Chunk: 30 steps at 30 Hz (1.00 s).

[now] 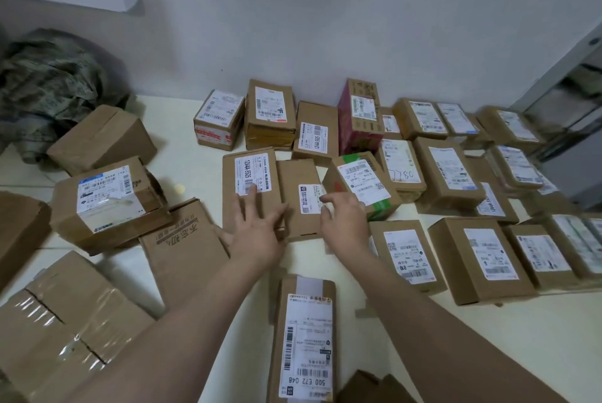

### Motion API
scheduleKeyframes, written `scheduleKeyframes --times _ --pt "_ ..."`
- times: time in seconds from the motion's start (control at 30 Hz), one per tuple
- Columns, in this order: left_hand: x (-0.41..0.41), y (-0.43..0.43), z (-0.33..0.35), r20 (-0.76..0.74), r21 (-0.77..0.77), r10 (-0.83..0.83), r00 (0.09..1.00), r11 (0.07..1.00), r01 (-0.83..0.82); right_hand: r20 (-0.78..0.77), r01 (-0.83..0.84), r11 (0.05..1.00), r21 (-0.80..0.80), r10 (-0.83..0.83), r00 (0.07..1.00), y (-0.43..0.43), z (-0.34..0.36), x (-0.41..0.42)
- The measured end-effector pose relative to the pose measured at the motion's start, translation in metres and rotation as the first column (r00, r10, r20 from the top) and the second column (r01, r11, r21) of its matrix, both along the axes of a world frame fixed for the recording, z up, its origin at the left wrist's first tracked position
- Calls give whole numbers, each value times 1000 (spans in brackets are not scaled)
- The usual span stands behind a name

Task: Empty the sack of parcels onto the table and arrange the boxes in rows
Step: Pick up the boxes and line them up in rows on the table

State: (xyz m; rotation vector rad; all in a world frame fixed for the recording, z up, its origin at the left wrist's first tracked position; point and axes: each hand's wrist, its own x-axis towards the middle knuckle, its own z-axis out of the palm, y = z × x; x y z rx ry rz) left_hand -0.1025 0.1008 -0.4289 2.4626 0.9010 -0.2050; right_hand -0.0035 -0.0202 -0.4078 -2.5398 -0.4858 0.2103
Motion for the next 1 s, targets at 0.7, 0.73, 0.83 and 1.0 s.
scheduleKeyframes --times 0.7,0.73,0.83,1.0 --pt "-8 48 27 89 187 114 990 974 -129 -220 -303 912 -278 246 944 45 15 -9" --pt "-11 61 35 139 210 130 982 965 -158 -203 -300 925 -234 255 945 57 17 -14" --pt "-23 105 56 247 280 182 952 927 -250 -206 -361 927 -100 335 919 95 22 -35" --pt "-60 176 62 232 194 380 896 884 -425 -398 -348 931 109 362 843 158 36 -86"
